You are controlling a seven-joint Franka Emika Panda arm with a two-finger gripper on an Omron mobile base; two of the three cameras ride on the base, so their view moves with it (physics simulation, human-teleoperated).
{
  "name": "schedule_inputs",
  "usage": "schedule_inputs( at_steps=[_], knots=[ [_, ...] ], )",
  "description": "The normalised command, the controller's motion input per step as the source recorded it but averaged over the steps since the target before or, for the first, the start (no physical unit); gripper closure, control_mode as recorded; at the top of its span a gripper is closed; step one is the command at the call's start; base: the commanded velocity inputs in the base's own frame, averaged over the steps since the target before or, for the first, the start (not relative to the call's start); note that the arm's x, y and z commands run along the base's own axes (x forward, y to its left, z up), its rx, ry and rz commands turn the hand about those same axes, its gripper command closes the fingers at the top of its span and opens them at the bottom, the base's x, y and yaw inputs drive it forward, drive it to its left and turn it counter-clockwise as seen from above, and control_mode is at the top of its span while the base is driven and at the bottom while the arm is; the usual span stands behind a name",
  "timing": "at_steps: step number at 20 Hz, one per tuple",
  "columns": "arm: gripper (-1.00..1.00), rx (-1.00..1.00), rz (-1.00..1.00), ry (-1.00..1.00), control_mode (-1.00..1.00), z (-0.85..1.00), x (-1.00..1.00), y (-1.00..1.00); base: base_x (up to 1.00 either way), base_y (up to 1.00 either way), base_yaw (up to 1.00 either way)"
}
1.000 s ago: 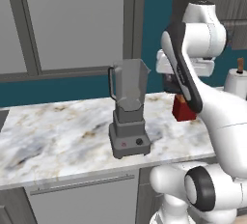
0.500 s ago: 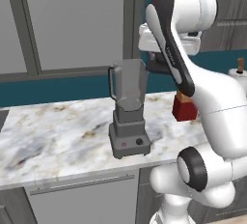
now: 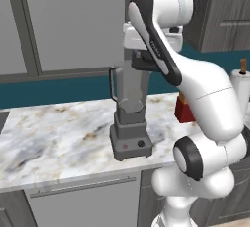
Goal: Open the blender lid, put the pear in the blender, close the lid, and start the blender.
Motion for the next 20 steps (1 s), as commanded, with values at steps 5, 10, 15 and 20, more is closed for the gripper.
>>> schedule_inputs(
  at_steps=[5, 10, 15, 20],
  knots=[
    [1.00, 0.00, 0.06, 0.03, -1.00, -0.29, 0.34, 0.01, 0.00, 0.00, 0.00],
    [1.00, 0.00, 0.13, 0.01, -1.00, -0.27, 0.39, 0.20, 0.00, 0.00, 0.00],
    [1.00, 0.00, 0.18, 0.00, -1.00, -0.10, 0.41, 0.30, 0.00, 0.00, 0.00],
    [1.00, 0.00, 0.17, 0.00, -1.00, -0.18, 0.36, 0.09, 0.00, 0.00, 0.00]
  ],
)
